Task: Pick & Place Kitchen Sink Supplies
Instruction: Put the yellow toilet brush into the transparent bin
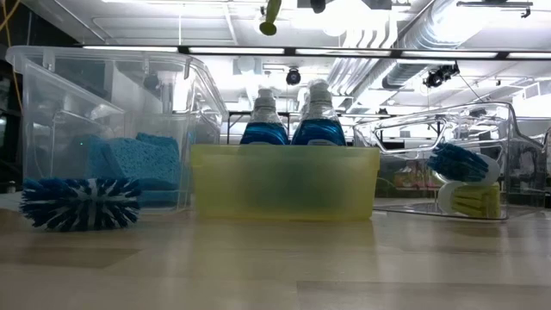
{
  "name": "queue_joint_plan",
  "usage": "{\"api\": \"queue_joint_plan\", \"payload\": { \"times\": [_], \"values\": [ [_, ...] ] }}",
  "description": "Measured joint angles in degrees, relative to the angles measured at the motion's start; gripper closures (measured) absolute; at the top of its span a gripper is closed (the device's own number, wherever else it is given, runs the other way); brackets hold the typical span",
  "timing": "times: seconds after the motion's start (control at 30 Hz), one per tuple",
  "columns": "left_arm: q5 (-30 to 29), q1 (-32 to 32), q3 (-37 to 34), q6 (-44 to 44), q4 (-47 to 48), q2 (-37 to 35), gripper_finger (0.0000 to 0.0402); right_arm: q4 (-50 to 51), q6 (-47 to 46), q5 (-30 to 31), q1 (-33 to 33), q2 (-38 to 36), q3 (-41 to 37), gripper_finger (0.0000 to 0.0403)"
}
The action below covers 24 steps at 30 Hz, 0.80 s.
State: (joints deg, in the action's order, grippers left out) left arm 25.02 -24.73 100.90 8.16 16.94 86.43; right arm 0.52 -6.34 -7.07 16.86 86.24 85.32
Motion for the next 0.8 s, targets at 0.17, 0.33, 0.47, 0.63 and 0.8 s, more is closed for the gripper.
{"api": "queue_joint_plan", "payload": {
  "times": [0.17, 0.33, 0.47, 0.63, 0.8],
  "values": [
    [-0.94, 0.02, 0.00, -1.46, 1.11, 0.00, 0.0325, 0.57, -0.30, 0.28, 0.02, 0.00, 0.00, 0.0370],
    [-1.75, 0.00, 0.00, -5.07, 1.19, -0.01, 0.0273, 0.64, -1.22, 0.79, 0.20, 0.00, 0.00, 0.0370],
    [-1.70, 0.00, 0.00, -5.51, 1.19, -0.02, 0.0209, 0.63, -1.41, 0.65, 0.77, -0.08, 0.00, 0.0370],
    [-0.29, 0.00, 0.00, -6.68, 1.56, -0.28, 0.0148, 2.97, -2.77, 0.76, 2.04, -1.27, 0.00, 0.0370],
    [-9.50, 0.00, 0.00, -10.42, 6.91, -2.70, 0.0130, 9.79, -3.31, 3.77, 3.58, -4.60, 0.00, 0.0370]
  ]
}}
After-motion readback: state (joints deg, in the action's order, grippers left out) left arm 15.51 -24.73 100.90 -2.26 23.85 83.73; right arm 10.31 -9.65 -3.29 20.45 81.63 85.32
